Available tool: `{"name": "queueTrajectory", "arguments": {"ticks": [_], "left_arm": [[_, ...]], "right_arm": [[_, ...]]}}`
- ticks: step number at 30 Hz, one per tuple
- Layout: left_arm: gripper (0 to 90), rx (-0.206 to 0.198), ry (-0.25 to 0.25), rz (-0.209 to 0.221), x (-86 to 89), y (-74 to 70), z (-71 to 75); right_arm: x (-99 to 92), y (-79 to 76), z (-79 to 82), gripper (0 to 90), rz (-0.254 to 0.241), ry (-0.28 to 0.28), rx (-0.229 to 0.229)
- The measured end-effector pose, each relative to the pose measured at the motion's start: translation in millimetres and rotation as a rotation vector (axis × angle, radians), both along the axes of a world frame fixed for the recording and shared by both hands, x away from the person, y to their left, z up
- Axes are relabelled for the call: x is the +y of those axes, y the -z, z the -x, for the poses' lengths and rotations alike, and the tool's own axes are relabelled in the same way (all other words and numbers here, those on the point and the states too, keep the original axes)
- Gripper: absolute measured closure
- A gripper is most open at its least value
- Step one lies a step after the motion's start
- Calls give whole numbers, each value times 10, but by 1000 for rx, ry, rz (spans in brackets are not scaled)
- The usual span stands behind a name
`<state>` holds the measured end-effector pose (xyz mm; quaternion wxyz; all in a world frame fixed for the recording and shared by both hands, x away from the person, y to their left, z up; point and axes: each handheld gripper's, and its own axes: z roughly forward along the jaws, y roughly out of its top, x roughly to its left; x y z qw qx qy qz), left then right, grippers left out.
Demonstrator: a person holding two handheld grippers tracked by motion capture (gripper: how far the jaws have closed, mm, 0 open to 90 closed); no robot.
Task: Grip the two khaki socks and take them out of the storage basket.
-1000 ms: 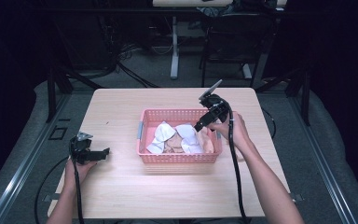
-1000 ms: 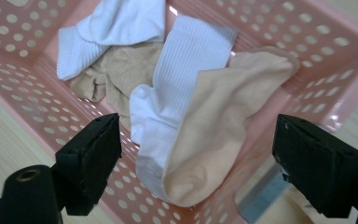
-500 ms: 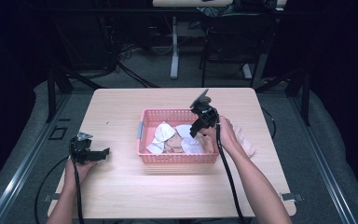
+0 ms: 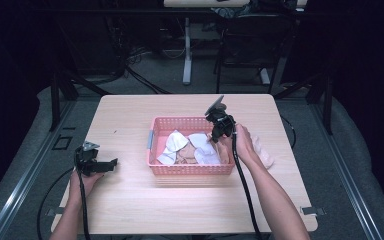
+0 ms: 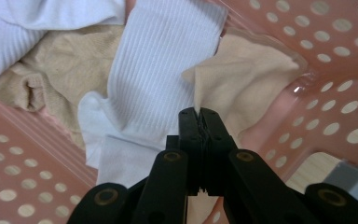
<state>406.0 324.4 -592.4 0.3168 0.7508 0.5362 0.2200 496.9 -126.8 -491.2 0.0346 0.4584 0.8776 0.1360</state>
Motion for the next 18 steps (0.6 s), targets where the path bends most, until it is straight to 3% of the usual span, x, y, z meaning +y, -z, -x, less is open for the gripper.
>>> {"name": "queueTrajectory", "arguments": {"ticks": [5, 10, 18], "left_arm": [[10, 0, 0, 0, 0, 0, 0], [10, 0, 0, 0, 0, 0, 0], [10, 1, 1, 0, 0, -1, 2]], "right_arm": [[-13, -113, 39, 888, 3, -15, -13], [-25, -293, 121, 889, 7, -41, -57], [-27, -506, 202, 889, -34, -66, -76]]}}
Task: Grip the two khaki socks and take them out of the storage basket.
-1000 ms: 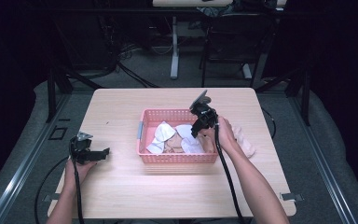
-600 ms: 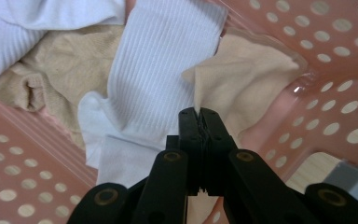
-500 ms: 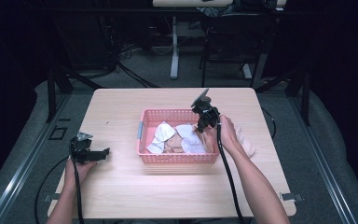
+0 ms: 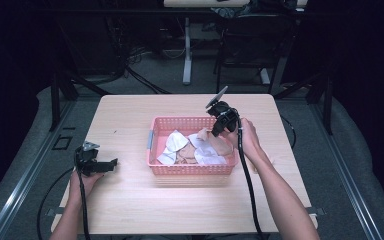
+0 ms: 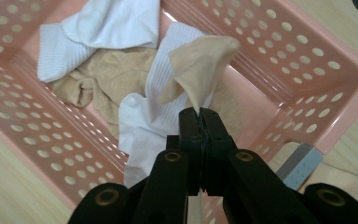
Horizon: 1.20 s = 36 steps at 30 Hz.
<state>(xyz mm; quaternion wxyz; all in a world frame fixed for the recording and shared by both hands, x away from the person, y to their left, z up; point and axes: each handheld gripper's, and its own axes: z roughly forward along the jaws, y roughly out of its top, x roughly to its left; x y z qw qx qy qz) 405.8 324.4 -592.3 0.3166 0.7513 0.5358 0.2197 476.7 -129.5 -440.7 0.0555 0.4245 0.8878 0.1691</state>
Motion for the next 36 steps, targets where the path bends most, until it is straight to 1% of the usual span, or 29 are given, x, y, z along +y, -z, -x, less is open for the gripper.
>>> {"name": "queueTrajectory", "arguments": {"ticks": [2, 4, 6, 8, 10, 12, 14, 15, 16, 17, 18, 19, 20, 21, 24, 26, 29, 31, 32, 36], "left_arm": [[10, 0, 0, 0, 0, 0, 0], [10, 0, 0, 0, 0, 0, 0], [10, 0, 0, 0, 0, 0, 0], [10, 0, 0, 0, 0, 0, 0], [10, 0, 0, 0, 0, 0, 0], [10, 0, 0, 0, 0, 0, 0], [10, 0, 0, 0, 0, 0, 0], [10, 0, 0, 0, 0, 0, 0], [10, 0, 0, 0, 0, 0, 0], [10, 0, 0, 0, 0, 0, 0], [10, 0, 0, 0, 0, 0, 0], [10, 0, 0, 0, 0, 0, 0], [10, 0, 0, 0, 0, 0, 0], [10, 0, 0, 0, 0, 0, 0], [10, 0, 0, 0, 0, 0, 0], [10, 0, 0, 0, 0, 0, 0], [10, 0, 0, 0, 0, 0, 0], [10, 0, 0, 0, 0, 0, 0], [10, 0, 0, 0, 0, 0, 0], [10, 0, 0, 0, 0, 0, 0]], "right_arm": [[4, -40, 14, 889, -2, -7, -6], [-1, -69, 21, 889, 2, -13, 8], [-7, -89, 33, 889, -11, -8, 3], [-23, -127, 35, 889, -14, -19, 5], [-29, -171, 45, 889, -19, -17, 1], [-41, -217, 55, 889, -36, -21, -2], [-52, -282, 65, 889, -34, -30, -1], [-49, -296, 71, 889, -46, -26, -1], [-49, -296, 71, 889, -46, -26, -1], [-59, -354, 81, 889, -41, -34, -9], [-58, -364, 87, 889, -54, -29, -8], [-66, -387, 86, 889, -45, -34, -4], [-72, -401, 89, 889, -51, -31, -6], [-82, -422, 89, 889, -42, -34, -4], [-107, -463, 87, 889, -53, -30, -3], [-117, -481, 87, 889, -51, -31, -4], [-166, -555, 86, 889, -58, -26, 1], [-179, -568, 83, 889, -58, -32, -2], [-223, -623, 85, 889, -59, -27, -2], [-313, -697, 92, 888, -71, -8, -10]]}}
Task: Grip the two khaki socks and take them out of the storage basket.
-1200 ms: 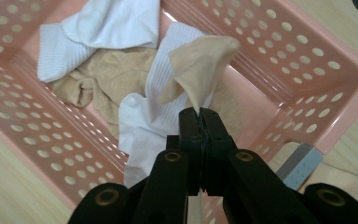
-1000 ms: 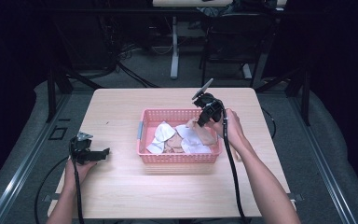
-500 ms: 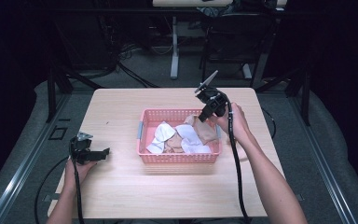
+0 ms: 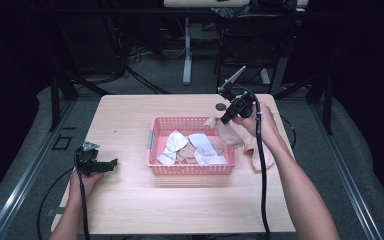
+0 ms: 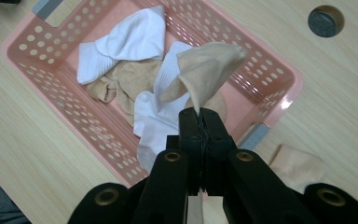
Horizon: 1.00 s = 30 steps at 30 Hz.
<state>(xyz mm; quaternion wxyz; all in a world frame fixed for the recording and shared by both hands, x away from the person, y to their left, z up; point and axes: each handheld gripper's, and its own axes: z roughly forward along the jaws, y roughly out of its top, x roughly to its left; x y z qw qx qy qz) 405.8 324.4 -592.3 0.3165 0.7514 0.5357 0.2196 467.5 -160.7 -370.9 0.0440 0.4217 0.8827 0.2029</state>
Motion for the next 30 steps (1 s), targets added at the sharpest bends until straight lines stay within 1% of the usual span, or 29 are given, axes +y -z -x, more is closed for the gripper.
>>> {"name": "queueTrajectory", "arguments": {"ticks": [1, 4, 8, 10, 12, 14, 16, 23, 26, 27, 28, 30], "left_arm": [[10, 0, 0, 0, 0, 0, 0], [10, 0, 0, 0, 0, 0, 0], [10, 0, 0, 0, 0, 0, 0], [10, 0, 0, 0, 0, 0, 0], [10, 0, 0, 0, 0, 0, 0], [10, 0, 0, 0, 0, 0, 0], [10, 0, 0, 0, -1, 0, 0], [10, 0, -1, 0, -1, 0, 0], [10, 0, 0, 0, 0, 0, 0], [10, 0, 0, 0, 0, 0, 0], [10, 0, 0, 0, -1, 0, 0], [10, -1, 0, 0, -1, 0, 0]], "right_arm": [[-28, -21, 2, 889, 6, 0, -1], [-106, -82, 12, 889, 2, 12, 0], [-181, -124, 21, 888, -10, 22, -14], [-265, -174, 36, 888, -14, 32, -25], [-319, -204, 46, 888, -16, 38, -26], [-373, -225, 56, 888, -22, 50, -39], [-427, -248, 67, 888, -19, 60, -37], [-608, -270, 93, 888, -15, 89, -39], [-688, -260, 105, 888, -16, 106, -51], [-688, -260, 105, 888, -16, 106, -51], [-746, -249, 114, 888, -7, 124, -49], [-772, -234, 115, 888, -10, 126, -54]]}}
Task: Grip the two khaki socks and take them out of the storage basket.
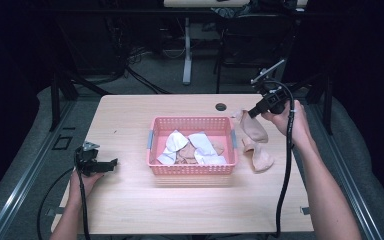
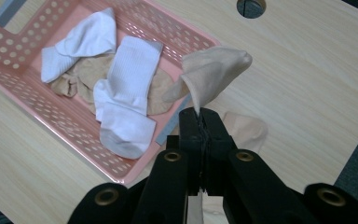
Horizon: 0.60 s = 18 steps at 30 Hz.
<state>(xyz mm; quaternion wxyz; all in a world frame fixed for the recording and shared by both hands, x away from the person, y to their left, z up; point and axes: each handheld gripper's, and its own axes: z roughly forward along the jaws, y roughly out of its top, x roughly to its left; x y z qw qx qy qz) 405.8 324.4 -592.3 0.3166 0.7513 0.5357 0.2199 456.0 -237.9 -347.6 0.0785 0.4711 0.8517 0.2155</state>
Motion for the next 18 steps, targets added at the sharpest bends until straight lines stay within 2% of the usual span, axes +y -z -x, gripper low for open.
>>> {"name": "queueTrajectory", "arguments": {"ticks": [3, 6, 12, 14, 15, 18], "left_arm": [[10, 0, 0, 0, 0, 0, 0], [10, 0, 0, 0, 0, 0, 0], [10, 0, 0, 0, 0, 0, 0], [10, 0, 0, 0, 0, 0, 0], [10, 0, 0, 0, 0, 0, 0], [10, 0, -1, 1, -1, 0, 0]], "right_arm": [[-107, 79, 3, 888, -4, 22, 7], [-161, 140, -4, 888, 13, 36, 16], [-359, 376, -20, 888, -3, 76, 52], [-373, 406, -19, 888, -7, 83, 54], [-416, 482, -19, 888, -5, 95, 68], [-468, 580, -19, 888, -13, 108, 71]]}}
